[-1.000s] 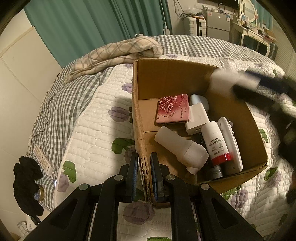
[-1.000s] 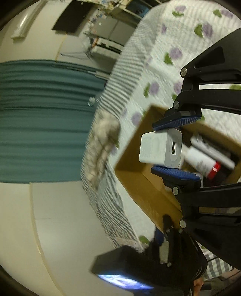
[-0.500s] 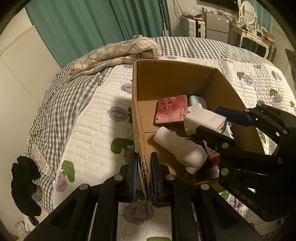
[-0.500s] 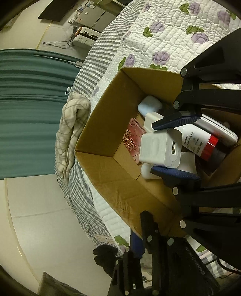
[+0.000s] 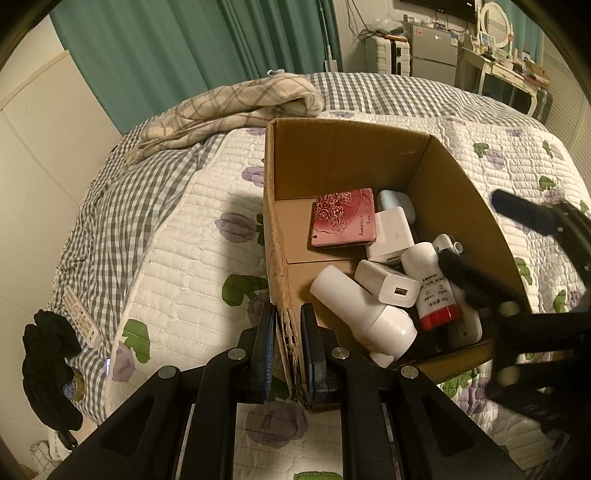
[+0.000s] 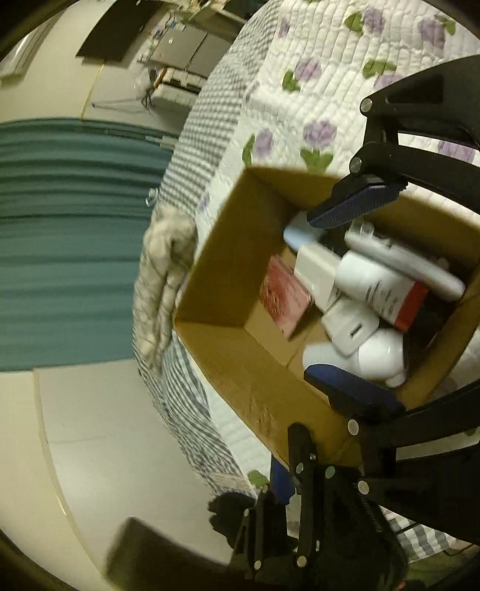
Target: Organize rigid objects
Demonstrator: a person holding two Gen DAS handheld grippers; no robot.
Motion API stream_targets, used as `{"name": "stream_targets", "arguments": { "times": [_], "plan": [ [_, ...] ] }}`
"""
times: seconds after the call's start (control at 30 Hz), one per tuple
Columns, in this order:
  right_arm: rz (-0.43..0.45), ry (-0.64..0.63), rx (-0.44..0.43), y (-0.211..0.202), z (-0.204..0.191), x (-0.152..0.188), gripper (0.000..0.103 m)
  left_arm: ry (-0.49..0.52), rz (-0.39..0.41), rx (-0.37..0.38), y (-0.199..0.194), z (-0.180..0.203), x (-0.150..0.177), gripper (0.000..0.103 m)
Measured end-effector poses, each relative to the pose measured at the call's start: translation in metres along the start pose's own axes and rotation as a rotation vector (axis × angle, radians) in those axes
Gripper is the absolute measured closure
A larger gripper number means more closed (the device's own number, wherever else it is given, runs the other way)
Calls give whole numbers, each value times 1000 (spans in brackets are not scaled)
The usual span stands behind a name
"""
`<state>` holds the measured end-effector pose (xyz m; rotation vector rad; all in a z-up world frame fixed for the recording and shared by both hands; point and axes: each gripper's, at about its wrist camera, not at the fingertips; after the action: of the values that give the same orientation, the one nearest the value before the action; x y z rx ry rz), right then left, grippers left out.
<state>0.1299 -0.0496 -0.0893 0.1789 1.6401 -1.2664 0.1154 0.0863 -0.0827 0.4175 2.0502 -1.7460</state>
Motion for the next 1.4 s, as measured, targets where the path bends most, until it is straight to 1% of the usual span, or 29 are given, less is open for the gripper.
{"name": "stream_targets", "arguments": {
  "times": [0.1, 0.27, 0.43, 0.53, 0.63, 0.77, 0.87, 0.97, 1.03, 1.07, 1.13, 1.17, 1.2, 1.27, 1.4],
  "plan": [
    [3, 28, 23, -8, 8, 8, 25, 0, 1, -1, 0, 0, 0, 91],
    [1, 79, 38, -16, 14, 22, 25, -1, 1, 1, 0, 0, 0, 91],
    [28, 88, 72, -26, 12, 29, 24, 0, 6, -3, 0, -1, 0, 91],
    [25, 103, 76, -27, 13, 35, 24, 0, 11, -3, 0, -2, 0, 91],
    [12, 113, 96, -26, 14, 38, 24, -1, 13, 9, -1, -3, -1, 91],
    [20, 134, 132, -37, 17, 39, 24, -5, 26, 31, -10, -7, -3, 91],
    [44, 165, 170, -57, 20, 37, 24, 16, 66, 33, -28, -6, -2, 91],
    [71, 189, 206, -79, 22, 35, 23, 18, 139, 61, -58, -9, -2, 91],
    [93, 198, 237, -97, 21, 33, 23, 18, 206, 88, -82, -10, 0, 88],
    [102, 200, 249, -105, 20, 32, 23, 16, 237, 102, -91, -10, 2, 84],
    [124, 202, 280, -124, 16, 31, 23, 6, 305, 124, -110, -10, 9, 61],
    [133, 202, 293, -132, 14, 31, 21, 3, 342, 138, -119, -10, 13, 37],
    [147, 205, 314, -142, 11, 32, 19, -1, 384, 149, -127, -10, 18, 33],
    [164, 214, 338, -155, 8, 34, 16, 7, 455, 160, -138, -8, 29, 33],
    [178, 229, 361, -175, 0, 40, 15, 27, 522, 145, -147, -2, 48, 33]
  ]
}}
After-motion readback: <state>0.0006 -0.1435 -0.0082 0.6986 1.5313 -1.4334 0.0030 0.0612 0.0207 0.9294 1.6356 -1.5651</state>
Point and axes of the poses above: each gripper's, at about its wrist camera, not at the fingertips, and y roughly the way its jaws point, z to its right, x to its underside, and after that the axes turned 8 degrees about -y, right-handed
